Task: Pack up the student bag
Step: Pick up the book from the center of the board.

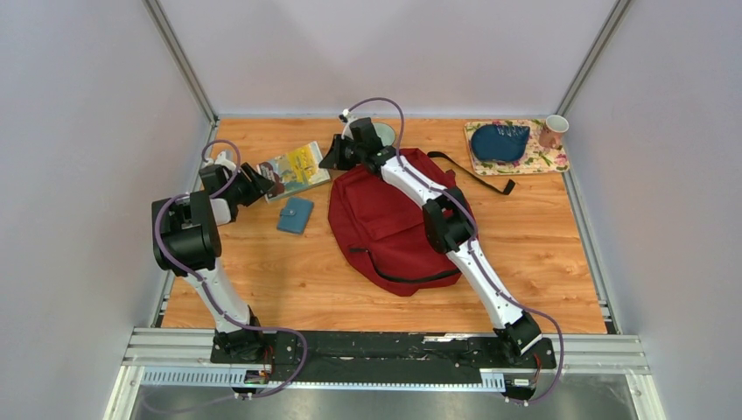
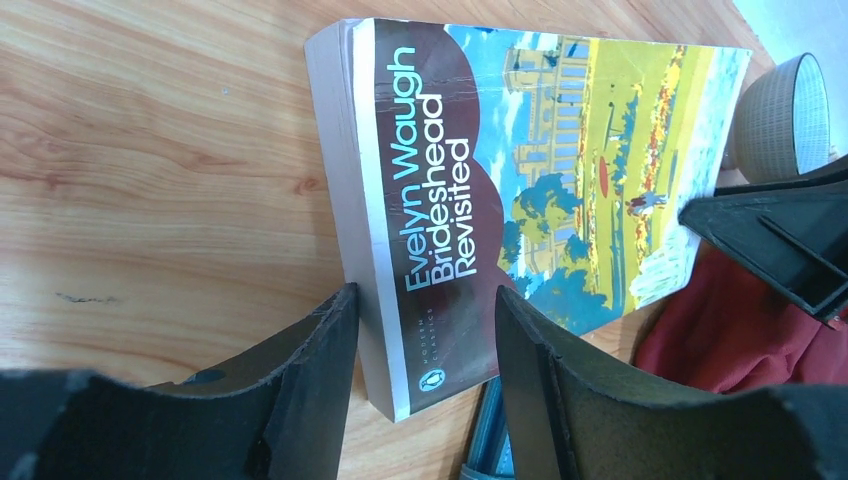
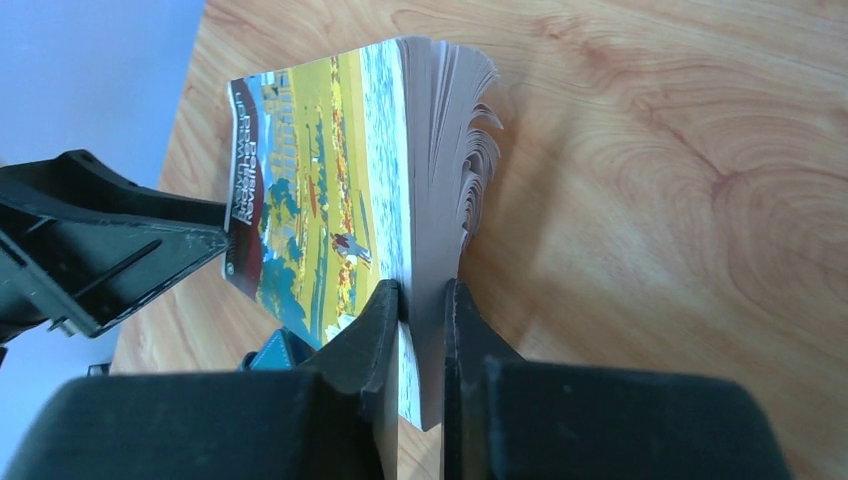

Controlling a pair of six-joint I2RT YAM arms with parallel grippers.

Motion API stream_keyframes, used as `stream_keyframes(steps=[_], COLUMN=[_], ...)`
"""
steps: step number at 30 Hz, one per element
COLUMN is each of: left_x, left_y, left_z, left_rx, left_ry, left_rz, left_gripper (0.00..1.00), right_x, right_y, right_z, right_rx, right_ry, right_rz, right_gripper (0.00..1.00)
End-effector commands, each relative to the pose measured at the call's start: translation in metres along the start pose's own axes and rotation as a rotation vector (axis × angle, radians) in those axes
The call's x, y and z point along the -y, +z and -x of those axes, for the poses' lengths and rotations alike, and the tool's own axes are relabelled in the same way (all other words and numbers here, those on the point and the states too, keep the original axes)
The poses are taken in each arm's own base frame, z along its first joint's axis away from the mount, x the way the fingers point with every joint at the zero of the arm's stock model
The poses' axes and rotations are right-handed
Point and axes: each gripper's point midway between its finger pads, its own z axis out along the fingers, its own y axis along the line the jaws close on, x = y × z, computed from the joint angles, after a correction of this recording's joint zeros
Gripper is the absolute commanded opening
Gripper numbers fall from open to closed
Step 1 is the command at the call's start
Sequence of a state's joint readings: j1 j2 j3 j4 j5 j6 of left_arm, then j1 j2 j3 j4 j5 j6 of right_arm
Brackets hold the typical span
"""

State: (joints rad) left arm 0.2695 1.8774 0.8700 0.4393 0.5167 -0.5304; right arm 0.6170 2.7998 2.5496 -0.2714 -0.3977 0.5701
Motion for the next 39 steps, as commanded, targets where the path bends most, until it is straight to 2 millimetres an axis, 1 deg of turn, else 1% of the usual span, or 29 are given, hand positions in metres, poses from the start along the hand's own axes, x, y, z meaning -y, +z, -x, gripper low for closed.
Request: stream_keyframes(steps=[1, 2, 3, 5, 6, 7, 11, 13, 15, 17, 19, 20, 22, 23, 24, 25, 26, 27, 29, 30, 31, 32, 33, 34, 35, 36, 37, 38, 39], left_x=[0.035, 0.035, 0.035, 0.034, 0.034, 0.035, 0.039, 0.042, 0.043, 0.044, 0.047, 0.047, 0.049, 0.050, 0.051, 0.052, 0.052, 0.054, 0.054, 0.057, 0.056, 0.055, 0.058, 0.058, 0.057, 0.056, 0.054, 0.051, 0.052], left_y=[0.002, 0.001, 0.001, 0.000, 0.000, 0.000, -0.002, -0.001, -0.002, -0.002, -0.004, -0.004, -0.007, -0.007, -0.009, -0.010, -0.011, -0.014, -0.019, -0.023, -0.025, -0.028, -0.030, -0.032, -0.034, -0.035, -0.037, -0.040, -0.044], left_z=[-0.009, -0.009, -0.009, -0.009, -0.010, -0.008, -0.012, -0.014, -0.017, -0.018, -0.021, -0.021, -0.021, -0.022, -0.022, -0.021, -0.022, -0.022, -0.026, -0.024, -0.026, -0.028, -0.028, -0.029, -0.030, -0.025, -0.027, -0.025, -0.017], left_rx=[-0.031, -0.030, -0.029, -0.031, -0.035, -0.035, -0.056, -0.073, -0.084, -0.095, -0.111, -0.115, -0.120, -0.122, -0.123, -0.124, -0.129, -0.132, -0.140, -0.133, -0.138, -0.139, -0.136, -0.141, -0.144, -0.130, -0.137, -0.126, -0.100], left_ry=[0.001, 0.000, 0.001, 0.001, 0.007, 0.009, 0.011, 0.012, 0.012, 0.016, 0.024, 0.025, 0.030, 0.033, 0.034, 0.036, 0.035, 0.039, 0.033, 0.042, 0.042, 0.043, 0.054, 0.053, 0.058, 0.066, 0.058, 0.056, 0.063], left_rz=[-0.147, -0.144, -0.143, -0.135, -0.134, -0.138, -0.164, -0.183, -0.195, -0.204, -0.223, -0.227, -0.240, -0.241, -0.246, -0.248, -0.248, -0.255, -0.257, -0.263, -0.257, -0.252, -0.256, -0.252, -0.248, -0.233, -0.215, -0.198, -0.180], left_gripper=[0.57, 0.57, 0.56, 0.54, 0.51, 0.50, 0.42, 0.37, 0.32, 0.26, 0.22, 0.17, 0.14, 0.13, 0.12, 0.11, 0.09, 0.07, 0.04, 0.04, 0.03, 0.03, 0.03, 0.02, 0.02, 0.02, 0.03, 0.11, 0.17], right_x=[-0.115, -0.121, -0.126, -0.131, -0.131, -0.133, -0.144, -0.147, -0.153, -0.165, -0.173, -0.180, -0.184, -0.192, -0.192, -0.192, -0.193, -0.194, -0.195, -0.198, -0.199, -0.200, -0.202, -0.206, -0.208, -0.208, -0.214, -0.208, -0.209], right_y=[-0.019, -0.021, -0.022, -0.022, -0.021, -0.022, -0.021, -0.020, -0.020, -0.023, -0.026, -0.029, -0.030, -0.033, -0.032, -0.031, -0.030, -0.030, -0.028, -0.029, -0.028, -0.028, -0.028, -0.029, -0.030, -0.030, -0.034, -0.033, -0.036], right_z=[-0.012, -0.013, -0.015, -0.022, -0.026, -0.030, -0.052, -0.057, -0.058, -0.058, -0.062, -0.063, -0.067, -0.067, -0.071, -0.069, -0.072, -0.074, -0.080, -0.080, -0.087, -0.088, -0.089, -0.092, -0.092, -0.091, -0.083, -0.085, -0.080], right_rx=[-0.081, -0.083, -0.092, -0.112, -0.120, -0.138, -0.194, -0.202, -0.198, -0.199, -0.213, -0.217, -0.227, -0.228, -0.235, -0.224, -0.233, -0.239, -0.247, -0.245, -0.256, -0.256, -0.255, -0.261, -0.259, -0.254, -0.230, -0.231, -0.214], right_ry=[-0.064, -0.073, -0.079, -0.087, -0.089, -0.092, -0.100, -0.103, -0.106, -0.101, -0.107, -0.114, -0.119, -0.115, -0.109, -0.104, -0.090, -0.088, -0.075, -0.085, -0.083, -0.087, -0.099, -0.097, -0.098, -0.100, -0.101, -0.088, -0.087], right_rz=[0.346, 0.365, 0.375, 0.394, 0.398, 0.415, 0.466, 0.474, 0.490, 0.533, 0.561, 0.575, 0.590, 0.601, 0.601, 0.591, 0.580, 0.581, 0.562, 0.567, 0.555, 0.550, 0.551, 0.542, 0.535, 0.529, 0.509, 0.475, 0.459], right_gripper=[0.09, 0.14, 0.23, 0.29, 0.34, 0.37, 0.41, 0.41, 0.37, 0.34, 0.35, 0.36, 0.43, 0.46, 0.51, 0.51, 0.51, 0.40, 0.30, 0.22, 0.17, 0.13, 0.02, 0.00, 0.00, 0.00, 0.00, 0.00, 0.00])
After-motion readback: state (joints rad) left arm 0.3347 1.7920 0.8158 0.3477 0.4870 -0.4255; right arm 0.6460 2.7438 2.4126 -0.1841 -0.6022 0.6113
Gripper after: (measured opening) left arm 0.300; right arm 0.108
